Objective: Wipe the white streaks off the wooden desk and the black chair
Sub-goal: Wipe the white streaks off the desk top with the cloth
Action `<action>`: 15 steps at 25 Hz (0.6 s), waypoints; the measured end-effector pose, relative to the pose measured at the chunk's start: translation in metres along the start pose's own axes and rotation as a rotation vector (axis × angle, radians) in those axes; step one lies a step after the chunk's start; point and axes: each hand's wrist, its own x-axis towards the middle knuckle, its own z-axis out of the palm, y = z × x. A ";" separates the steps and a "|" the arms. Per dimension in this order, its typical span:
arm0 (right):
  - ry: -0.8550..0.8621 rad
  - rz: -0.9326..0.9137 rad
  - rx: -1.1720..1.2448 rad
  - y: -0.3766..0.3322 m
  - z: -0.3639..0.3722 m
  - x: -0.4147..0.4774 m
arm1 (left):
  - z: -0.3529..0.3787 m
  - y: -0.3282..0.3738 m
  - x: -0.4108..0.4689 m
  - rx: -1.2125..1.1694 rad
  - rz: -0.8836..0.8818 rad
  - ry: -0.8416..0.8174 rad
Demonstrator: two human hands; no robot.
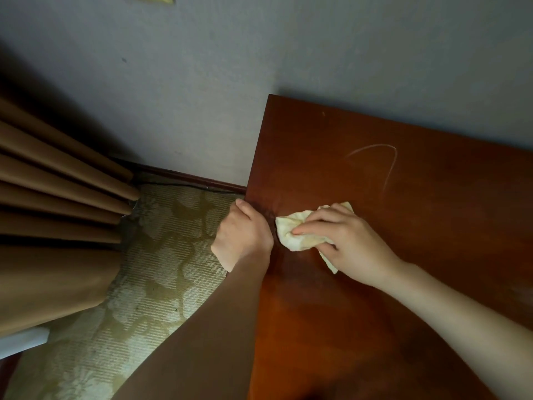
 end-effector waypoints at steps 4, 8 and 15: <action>0.138 0.053 -0.119 -0.002 -0.004 0.044 | 0.000 0.001 0.001 -0.002 0.010 0.001; 0.264 0.213 -0.170 0.009 -0.011 0.120 | 0.002 0.000 0.001 -0.002 0.009 0.005; 0.417 0.544 -0.217 0.034 -0.014 0.203 | 0.003 0.000 0.002 0.017 0.020 0.010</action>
